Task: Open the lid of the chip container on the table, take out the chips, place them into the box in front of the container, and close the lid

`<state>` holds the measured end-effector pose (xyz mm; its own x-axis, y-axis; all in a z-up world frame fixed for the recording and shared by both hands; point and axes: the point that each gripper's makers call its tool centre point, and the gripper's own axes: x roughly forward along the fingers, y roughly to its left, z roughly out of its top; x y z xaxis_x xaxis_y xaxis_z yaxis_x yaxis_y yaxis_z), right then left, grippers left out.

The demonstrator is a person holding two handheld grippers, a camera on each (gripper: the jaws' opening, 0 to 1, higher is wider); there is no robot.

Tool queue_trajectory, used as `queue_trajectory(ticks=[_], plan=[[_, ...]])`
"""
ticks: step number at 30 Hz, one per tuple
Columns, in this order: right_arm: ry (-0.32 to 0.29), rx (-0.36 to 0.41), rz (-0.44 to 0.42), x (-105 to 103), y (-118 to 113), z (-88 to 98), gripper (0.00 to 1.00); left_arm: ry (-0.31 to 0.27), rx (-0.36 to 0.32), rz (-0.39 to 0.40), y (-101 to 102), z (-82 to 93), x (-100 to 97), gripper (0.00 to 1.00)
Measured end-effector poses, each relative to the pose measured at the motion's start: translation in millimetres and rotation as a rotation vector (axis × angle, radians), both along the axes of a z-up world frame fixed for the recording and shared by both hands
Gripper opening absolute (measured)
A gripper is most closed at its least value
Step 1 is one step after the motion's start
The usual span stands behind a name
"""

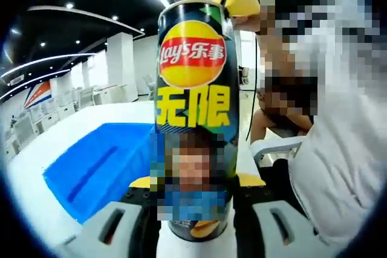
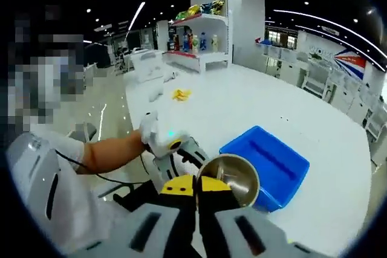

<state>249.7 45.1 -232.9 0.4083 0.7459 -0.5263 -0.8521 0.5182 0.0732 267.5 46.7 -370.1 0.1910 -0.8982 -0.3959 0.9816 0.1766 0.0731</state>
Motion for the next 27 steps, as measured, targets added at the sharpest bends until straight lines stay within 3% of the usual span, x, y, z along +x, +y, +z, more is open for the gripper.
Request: queue_trajectory(ticks=[5,7,8,10,11,15,17,18,20,24,27], plan=[[0.069,0.168,-0.076,3.1,-7.9,-2.8,0.0,0.034,0.131,-0.027,8.6,-2.0,-3.3,0.47],[0.101,0.225,-0.093,-1.3,-10.2,-6.0,0.0,0.017,0.19,-0.051,9.3,-4.9,-4.5,0.47],[0.107,0.246,-0.099,-3.5,-12.1,-6.5,0.0,-0.008,0.211,-0.047,8.0,-4.5,-2.3,0.47],[0.058,0.278,-0.116,-8.9,-17.5,-6.7,0.0,0.017,0.256,-0.094,6.2,-6.3,-13.7,0.47],[0.067,0.309,-0.125,-13.0,-18.6,-6.8,0.0,0.017,0.262,-0.098,3.8,-6.0,-15.1,0.47],[0.163,0.427,-0.182,-16.3,-31.8,-21.2,0.0,0.036,0.355,-0.141,6.3,-14.0,-20.8,0.47],[0.185,0.493,-0.19,-18.2,-34.4,-22.1,0.0,0.007,0.379,-0.145,3.0,-13.2,-17.8,0.47],[0.194,0.501,-0.188,-21.5,-37.1,-26.0,0.0,-0.006,0.417,-0.16,4.7,-16.6,-14.3,0.47],[0.19,0.541,-0.204,-24.4,-41.6,-28.0,0.0,0.043,0.471,-0.193,4.2,-17.9,-24.2,0.47],[0.257,0.641,-0.25,-22.0,-49.7,-40.0,0.0,0.053,0.584,-0.22,4.5,-27.6,-25.2,0.46],[0.261,0.692,-0.264,-17.8,-58.7,-47.1,0.0,0.041,0.619,-0.223,3.2,-28.3,-20.8,0.46]])
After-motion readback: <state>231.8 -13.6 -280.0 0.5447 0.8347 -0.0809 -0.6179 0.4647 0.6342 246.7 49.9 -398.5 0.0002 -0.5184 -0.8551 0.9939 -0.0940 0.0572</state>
